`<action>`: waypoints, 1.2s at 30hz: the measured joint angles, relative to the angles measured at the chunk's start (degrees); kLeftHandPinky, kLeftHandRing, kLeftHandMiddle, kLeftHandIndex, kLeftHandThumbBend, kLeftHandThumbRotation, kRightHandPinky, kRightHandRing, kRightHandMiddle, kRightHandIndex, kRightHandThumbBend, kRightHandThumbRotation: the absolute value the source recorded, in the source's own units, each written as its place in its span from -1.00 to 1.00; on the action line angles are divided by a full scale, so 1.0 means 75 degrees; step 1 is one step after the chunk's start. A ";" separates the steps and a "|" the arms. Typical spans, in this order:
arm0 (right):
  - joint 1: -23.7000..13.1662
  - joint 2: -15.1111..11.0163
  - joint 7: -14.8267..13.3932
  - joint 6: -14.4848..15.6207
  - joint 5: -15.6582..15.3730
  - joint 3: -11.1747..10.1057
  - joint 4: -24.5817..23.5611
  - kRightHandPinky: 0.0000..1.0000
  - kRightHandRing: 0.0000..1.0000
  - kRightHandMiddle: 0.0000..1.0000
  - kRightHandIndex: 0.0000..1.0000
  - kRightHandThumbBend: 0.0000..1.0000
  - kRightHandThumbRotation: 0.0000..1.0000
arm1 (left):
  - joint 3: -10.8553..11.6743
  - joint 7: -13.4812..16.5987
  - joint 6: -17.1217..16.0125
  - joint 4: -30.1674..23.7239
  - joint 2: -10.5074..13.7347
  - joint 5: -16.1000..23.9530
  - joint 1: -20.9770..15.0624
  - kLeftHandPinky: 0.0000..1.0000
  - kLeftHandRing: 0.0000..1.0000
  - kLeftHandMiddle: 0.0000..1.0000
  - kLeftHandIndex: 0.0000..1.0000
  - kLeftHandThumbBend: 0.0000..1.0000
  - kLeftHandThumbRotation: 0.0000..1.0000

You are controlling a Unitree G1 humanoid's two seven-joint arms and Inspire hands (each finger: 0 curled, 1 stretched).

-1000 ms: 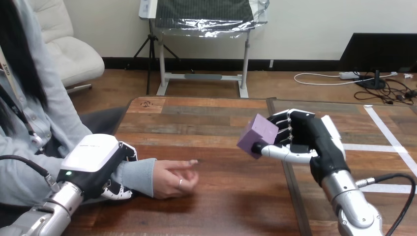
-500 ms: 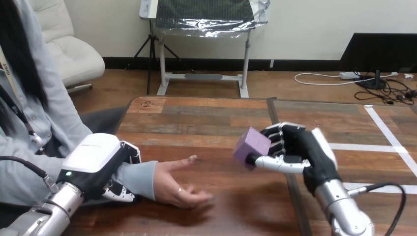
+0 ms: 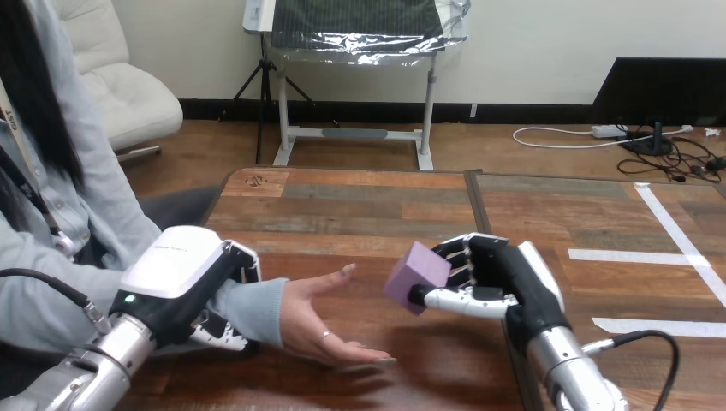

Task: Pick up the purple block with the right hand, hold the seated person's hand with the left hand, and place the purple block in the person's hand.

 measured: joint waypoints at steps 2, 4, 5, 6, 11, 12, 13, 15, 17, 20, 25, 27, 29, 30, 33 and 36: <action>0.0000 0.0053 0.0027 0.0001 0.0016 0.0003 0.0033 -0.29 -0.17 -0.02 0.01 0.50 -1.00 | 0.0012 -0.0003 0.0002 -0.0145 0.0003 -0.0017 0.0046 -0.38 -0.39 -0.31 -0.31 0.77 -1.00; 0.0000 0.0096 0.0036 0.0001 0.0018 0.0014 0.0053 -0.29 -0.17 -0.02 0.01 0.50 -1.00 | 0.0018 -0.0020 0.0003 -0.0270 0.0006 -0.0036 0.0078 -0.39 -0.39 -0.31 -0.30 0.77 -1.00; 0.0000 0.0120 0.0036 0.0001 0.0017 0.0020 0.0060 -0.29 -0.17 -0.03 0.01 0.51 -1.00 | 0.0023 -0.0042 0.0003 -0.0337 0.0008 -0.0051 0.0091 -0.40 -0.39 -0.31 -0.30 0.77 -1.00; 0.0000 0.0146 0.0036 0.0001 0.0015 0.0026 0.0062 -0.29 -0.18 -0.03 0.01 0.51 -1.00 | 0.0031 -0.0072 0.0007 -0.0403 0.0011 -0.0064 0.0105 -0.40 -0.40 -0.31 -0.30 0.77 -1.00; 0.0000 0.0278 0.0020 0.0002 -0.0014 0.0065 0.0063 -0.29 -0.18 -0.03 0.01 0.51 -1.00 | 0.0077 -0.0227 0.0046 -0.0740 0.0034 -0.0112 0.0165 -0.43 -0.40 -0.31 -0.30 0.75 -1.00; 0.0000 0.0302 0.0011 0.0001 -0.0031 0.0084 0.0063 -0.30 -0.18 -0.03 0.00 0.51 -1.00 | 0.0095 -0.0264 0.0062 -0.0808 0.0035 -0.0120 0.0178 -0.44 -0.41 -0.31 -0.30 0.75 -1.00; 0.0000 0.0321 0.0004 0.0001 -0.0048 0.0107 0.0063 -0.30 -0.18 -0.03 0.00 0.51 -1.00 | 0.0112 -0.0295 0.0080 -0.0877 0.0035 -0.0131 0.0191 -0.44 -0.41 -0.31 -0.30 0.74 -1.00; 0.0000 0.0353 -0.0004 0.0002 -0.0108 0.0164 0.0062 -0.30 -0.18 -0.03 0.00 0.51 -1.00 | 0.0145 -0.0361 0.0121 -0.1022 0.0033 -0.0173 0.0221 -0.45 -0.41 -0.31 -0.30 0.74 -1.00; 0.0000 0.0374 -0.0005 0.0002 -0.0152 0.0222 0.0062 -0.30 -0.19 -0.04 0.00 0.51 -1.00 | 0.0166 -0.0415 0.0150 -0.1117 0.0030 -0.0215 0.0235 -0.45 -0.41 -0.31 -0.30 0.74 -1.00; 0.0000 0.0420 -0.0015 0.0003 -0.0252 0.0292 0.0059 -0.31 -0.19 -0.04 0.00 0.51 -1.00 | 0.0197 -0.0490 0.0205 -0.1265 0.0028 -0.0252 0.0245 -0.45 -0.41 -0.31 -0.30 0.74 -1.00; 0.0003 0.0542 -0.0015 0.0009 -0.0276 0.0367 0.0041 -0.31 -0.20 -0.05 0.00 0.50 -1.00 | 0.0252 -0.0612 0.0288 -0.1484 0.0021 -0.0284 0.0247 -0.44 -0.40 -0.31 -0.29 0.75 -1.00; 0.0007 0.0587 -0.0012 0.0009 -0.0270 0.0394 0.0016 -0.31 -0.20 -0.05 0.00 0.50 -1.00 | 0.0267 -0.0665 0.0327 -0.1568 0.0019 -0.0300 0.0248 -0.43 -0.40 -0.31 -0.29 0.74 -1.00; 0.0010 0.0626 0.0011 0.0009 -0.0262 0.0423 -0.0021 -0.31 -0.20 -0.05 0.00 0.49 -1.00 | 0.0274 -0.0698 0.0354 -0.1644 0.0017 -0.0303 0.0248 -0.43 -0.40 -0.31 -0.29 0.74 -1.00; 0.0014 0.0646 0.0029 0.0010 -0.0255 0.0437 -0.0052 -0.31 -0.20 -0.05 0.00 0.49 -1.00 | 0.0276 -0.0706 0.0367 -0.1681 0.0014 -0.0302 0.0248 -0.42 -0.40 -0.31 -0.29 0.74 -1.00; 0.0025 0.0699 0.0099 0.0014 -0.0239 0.0472 -0.0141 -0.32 -0.21 -0.05 -0.01 0.49 -1.00 | 0.0279 -0.0709 0.0374 -0.1742 -0.0001 -0.0302 0.0248 -0.42 -0.40 -0.31 -0.29 0.75 -1.00; 0.0049 0.0738 0.0136 0.0043 -0.0244 0.0512 -0.0272 -0.32 -0.21 -0.06 -0.01 0.49 -1.00 | 0.0280 -0.0721 0.0378 -0.1781 -0.0019 -0.0303 0.0248 -0.42 -0.40 -0.31 -0.29 0.76 -1.00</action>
